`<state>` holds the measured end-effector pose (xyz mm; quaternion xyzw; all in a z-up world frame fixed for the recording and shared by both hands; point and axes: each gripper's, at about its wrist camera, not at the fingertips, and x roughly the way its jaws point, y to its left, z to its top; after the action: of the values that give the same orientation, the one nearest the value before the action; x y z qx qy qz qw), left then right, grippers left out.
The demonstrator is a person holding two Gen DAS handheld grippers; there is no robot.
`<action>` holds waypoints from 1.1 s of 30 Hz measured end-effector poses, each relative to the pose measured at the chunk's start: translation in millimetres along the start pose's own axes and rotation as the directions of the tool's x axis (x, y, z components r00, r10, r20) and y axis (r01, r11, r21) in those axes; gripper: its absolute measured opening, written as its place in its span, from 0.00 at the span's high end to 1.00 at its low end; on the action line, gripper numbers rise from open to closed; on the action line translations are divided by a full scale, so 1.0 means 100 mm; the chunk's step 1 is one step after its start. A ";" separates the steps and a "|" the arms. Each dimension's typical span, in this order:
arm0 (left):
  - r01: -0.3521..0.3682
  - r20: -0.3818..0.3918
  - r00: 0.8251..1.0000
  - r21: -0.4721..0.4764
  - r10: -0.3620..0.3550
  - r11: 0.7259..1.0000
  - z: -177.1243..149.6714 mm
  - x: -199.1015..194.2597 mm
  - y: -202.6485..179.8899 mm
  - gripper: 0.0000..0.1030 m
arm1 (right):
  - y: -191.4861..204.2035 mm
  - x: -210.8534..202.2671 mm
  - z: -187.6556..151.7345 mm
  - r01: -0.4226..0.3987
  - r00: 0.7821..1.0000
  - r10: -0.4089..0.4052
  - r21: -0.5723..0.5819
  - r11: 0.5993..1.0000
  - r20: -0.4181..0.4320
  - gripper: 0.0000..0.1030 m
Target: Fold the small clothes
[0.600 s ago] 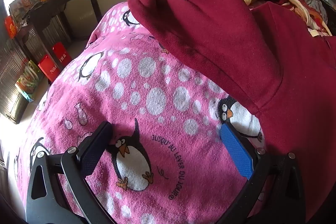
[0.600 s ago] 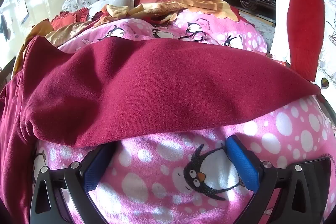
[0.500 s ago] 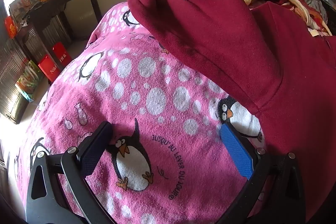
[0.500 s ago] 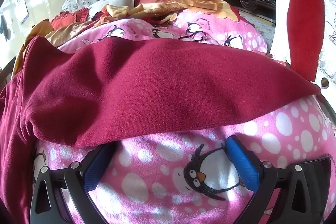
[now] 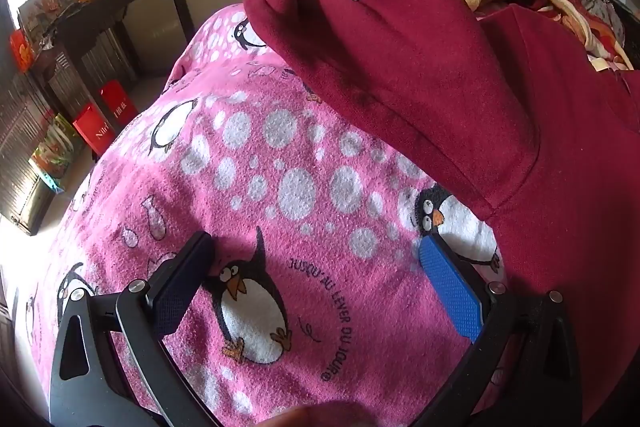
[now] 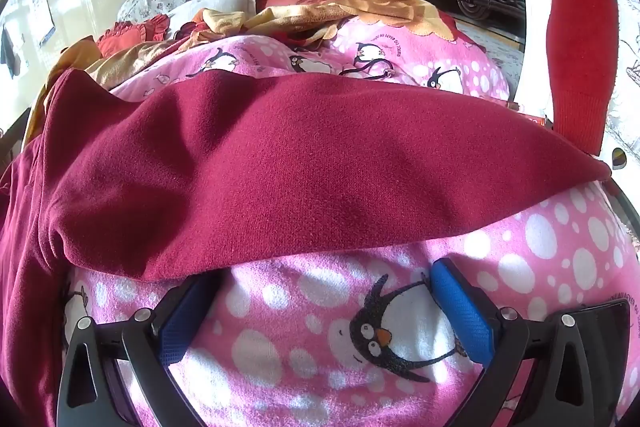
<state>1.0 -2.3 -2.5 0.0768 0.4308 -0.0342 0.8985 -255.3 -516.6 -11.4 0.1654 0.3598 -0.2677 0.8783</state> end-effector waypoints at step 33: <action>0.004 0.000 1.000 0.000 -0.004 1.000 0.00 0.01 0.04 0.00 | 0.01 0.00 0.01 0.000 1.000 0.000 -0.001 1.000 -0.002 0.00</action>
<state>2.2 1.1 -2.9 0.0759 0.4311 -0.0359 0.8984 -254.7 -516.3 -10.5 0.1653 0.3606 -0.2676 0.8781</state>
